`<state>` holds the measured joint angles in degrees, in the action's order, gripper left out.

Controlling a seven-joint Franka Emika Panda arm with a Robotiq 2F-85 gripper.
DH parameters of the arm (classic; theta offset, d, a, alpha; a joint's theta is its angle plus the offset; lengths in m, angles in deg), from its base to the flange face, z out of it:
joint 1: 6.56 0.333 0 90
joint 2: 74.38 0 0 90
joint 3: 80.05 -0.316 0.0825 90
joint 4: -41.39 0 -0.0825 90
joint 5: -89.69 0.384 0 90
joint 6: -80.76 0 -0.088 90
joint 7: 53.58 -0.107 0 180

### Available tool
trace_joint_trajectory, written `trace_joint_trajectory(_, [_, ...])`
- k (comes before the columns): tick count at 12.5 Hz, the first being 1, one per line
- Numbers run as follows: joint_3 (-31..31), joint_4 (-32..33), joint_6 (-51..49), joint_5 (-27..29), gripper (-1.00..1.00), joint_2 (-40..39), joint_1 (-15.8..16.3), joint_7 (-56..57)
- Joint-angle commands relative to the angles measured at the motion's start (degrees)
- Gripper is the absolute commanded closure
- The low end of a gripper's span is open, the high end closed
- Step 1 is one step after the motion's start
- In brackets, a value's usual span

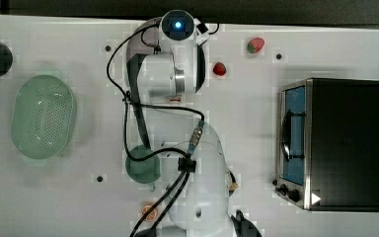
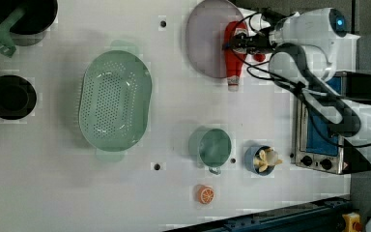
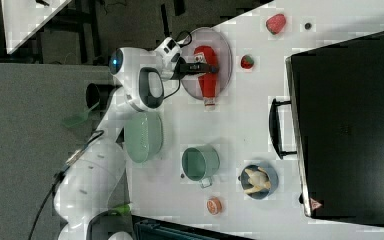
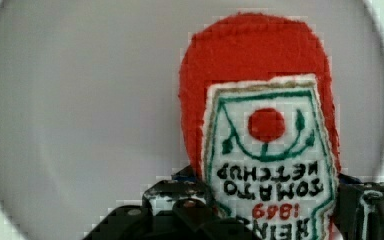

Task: Pick ketchup from plate and place it on table.

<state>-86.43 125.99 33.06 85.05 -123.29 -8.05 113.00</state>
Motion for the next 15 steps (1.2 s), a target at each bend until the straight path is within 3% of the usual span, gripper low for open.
trace_joint_trajectory(1, [0.1,-1.57,-8.16,1.17,-0.27,12.17,-1.73,1.43])
trace_joint_trajectory(5, [0.29,2.8,-20.43,5.21,-0.27,23.35,-5.21,1.3])
trace_joint_trajectory(10, [1.03,15.98,-21.17,5.45,-0.27,36.19,-9.3,1.28])
trace_joint_trajectory(15, [1.73,32.99,-16.57,5.46,-0.27,45.4,-9.96,1.29])
